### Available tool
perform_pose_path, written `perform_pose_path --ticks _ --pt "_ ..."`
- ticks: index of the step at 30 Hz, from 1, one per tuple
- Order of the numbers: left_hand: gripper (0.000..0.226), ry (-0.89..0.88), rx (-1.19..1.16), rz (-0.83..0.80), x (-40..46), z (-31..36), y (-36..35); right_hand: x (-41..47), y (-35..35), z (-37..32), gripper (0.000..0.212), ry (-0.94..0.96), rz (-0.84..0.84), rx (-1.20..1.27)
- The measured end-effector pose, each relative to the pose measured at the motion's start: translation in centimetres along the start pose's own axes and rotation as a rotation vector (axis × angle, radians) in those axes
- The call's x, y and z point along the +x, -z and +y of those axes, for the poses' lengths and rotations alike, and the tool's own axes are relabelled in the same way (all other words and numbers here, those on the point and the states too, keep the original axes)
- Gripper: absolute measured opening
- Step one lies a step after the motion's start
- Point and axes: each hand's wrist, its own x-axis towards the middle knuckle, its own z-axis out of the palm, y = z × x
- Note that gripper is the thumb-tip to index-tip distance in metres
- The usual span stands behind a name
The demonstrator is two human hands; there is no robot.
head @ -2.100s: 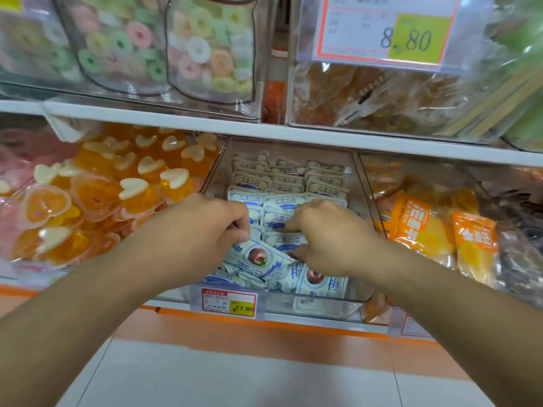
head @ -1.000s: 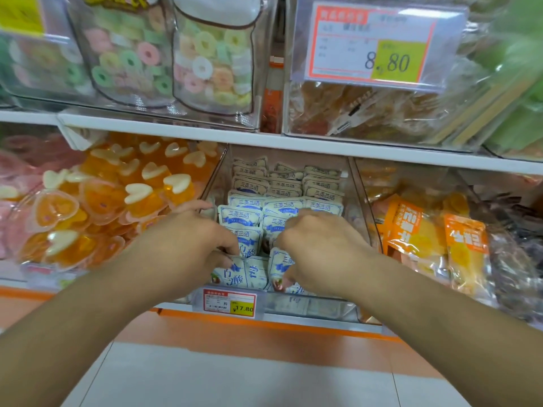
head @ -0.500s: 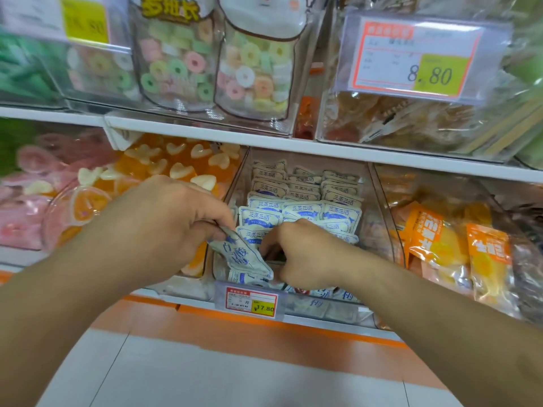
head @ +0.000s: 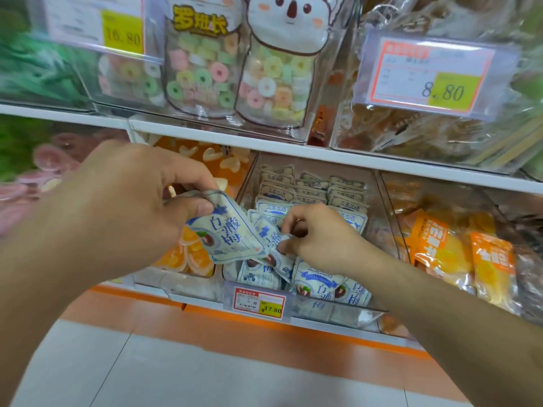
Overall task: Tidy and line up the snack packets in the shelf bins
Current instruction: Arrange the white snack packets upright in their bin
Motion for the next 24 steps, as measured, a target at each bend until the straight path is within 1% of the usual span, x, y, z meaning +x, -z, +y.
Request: perform_pose_path --ticks 3,7,9,11,12,14,16,17,19,20,22,24 --pt "0.02 0.015 0.066 -0.048 -0.1 0.5 -0.4 0.2 0.3 0.2 0.03 0.01 0.021 0.121" --pt "0.017 0.056 0.106 -0.073 -0.2 0.4 -0.5 0.8 0.4 0.2 0.066 0.053 0.031 0.151" --pt "0.015 0.073 0.092 -0.079 -0.2 0.5 -0.7 0.9 0.7 0.2 0.072 0.068 0.068 0.198" --pt "0.015 0.082 0.084 -0.086 -0.2 0.5 -0.9 0.9 0.8 0.3 0.07 0.085 0.119 0.217" --pt "0.015 0.091 0.084 -0.092 -0.2 0.4 -0.9 0.9 0.7 0.3 0.065 0.093 0.127 0.216" --pt "0.015 0.113 0.079 -0.12 -0.1 0.2 -1.0 1.1 0.1 0.3 0.048 0.093 0.094 0.182" --pt "0.014 0.112 0.075 -0.135 -0.2 0.3 -1.2 1.1 -0.9 0.2 0.024 0.087 0.034 0.035" --pt "0.013 0.108 0.076 -0.133 -0.2 0.3 -1.3 1.1 -1.2 0.2 0.018 0.099 0.004 -0.1" --pt "0.012 0.103 0.075 -0.134 -0.2 0.6 -1.7 0.9 -1.4 0.1 0.022 0.155 -0.042 -0.351" --pt "0.012 0.1 0.068 -0.141 -0.2 0.8 -1.9 0.8 -1.2 -0.1 0.02 0.169 -0.068 -0.395" --pt "0.014 0.083 0.055 -0.161 -0.1 1.0 -2.5 0.4 -0.1 -0.1 0.013 0.132 -0.089 -0.332" --pt "0.01 0.059 0.048 -0.185 0.1 1.5 -3.1 -0.2 1.2 0.0 0.019 0.084 -0.025 -0.223"
